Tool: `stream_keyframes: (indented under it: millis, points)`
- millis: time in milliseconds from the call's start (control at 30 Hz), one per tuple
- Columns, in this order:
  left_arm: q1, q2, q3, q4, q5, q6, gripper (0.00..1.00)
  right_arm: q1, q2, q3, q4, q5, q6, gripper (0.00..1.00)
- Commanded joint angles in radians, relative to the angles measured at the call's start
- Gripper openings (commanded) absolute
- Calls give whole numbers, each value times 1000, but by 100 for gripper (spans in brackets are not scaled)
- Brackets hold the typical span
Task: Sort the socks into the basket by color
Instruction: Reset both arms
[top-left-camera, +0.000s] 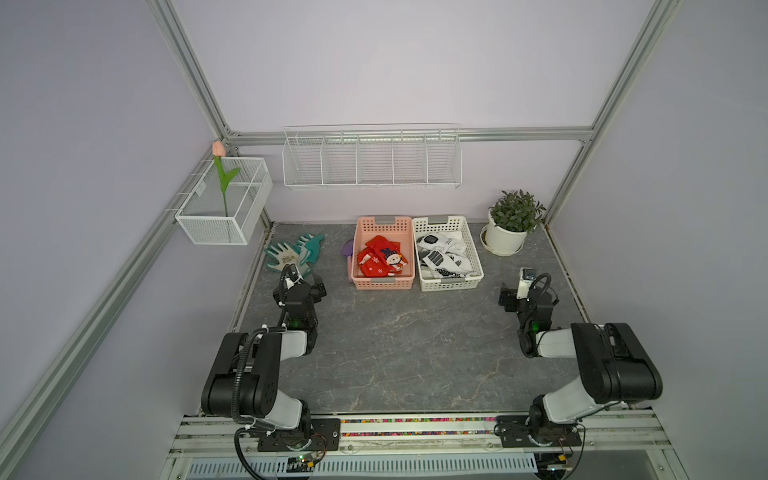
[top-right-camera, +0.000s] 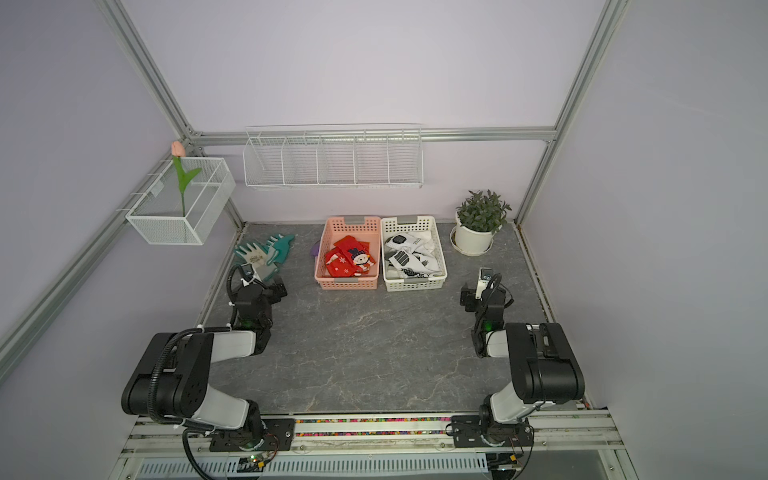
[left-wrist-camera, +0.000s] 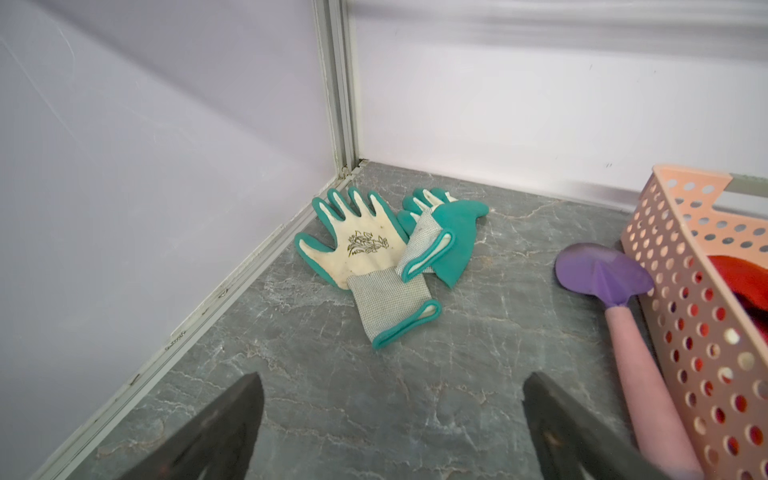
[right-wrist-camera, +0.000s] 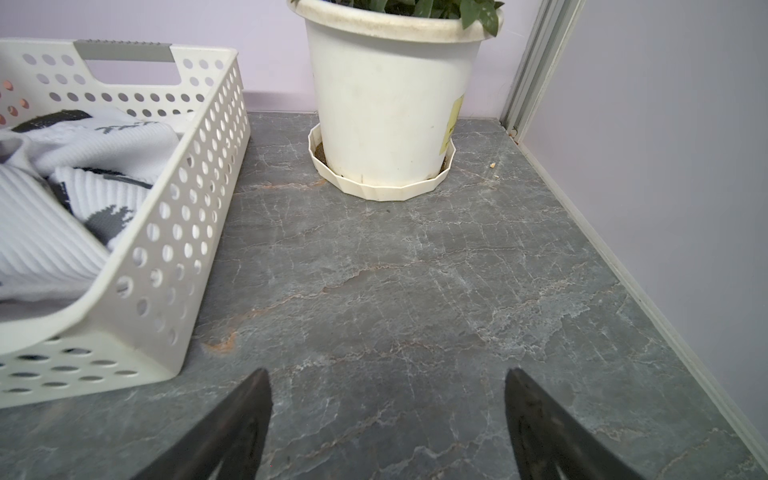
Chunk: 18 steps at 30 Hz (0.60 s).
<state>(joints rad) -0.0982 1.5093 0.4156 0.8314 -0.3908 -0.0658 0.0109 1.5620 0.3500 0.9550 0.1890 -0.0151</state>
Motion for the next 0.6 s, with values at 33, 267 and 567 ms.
stream_keyframes:
  millis: [33, 267, 567]
  points:
    - [6, 8, 8, -42, 7, 7, 99, 0, -12, 0, 14, -8, 4, 89]
    - [8, 8, 12, -48, 11, 5, 99, -1, -13, -1, 16, -8, 4, 89]
    - [8, 7, 10, -47, 10, 6, 99, 0, -12, -1, 15, -9, 4, 89]
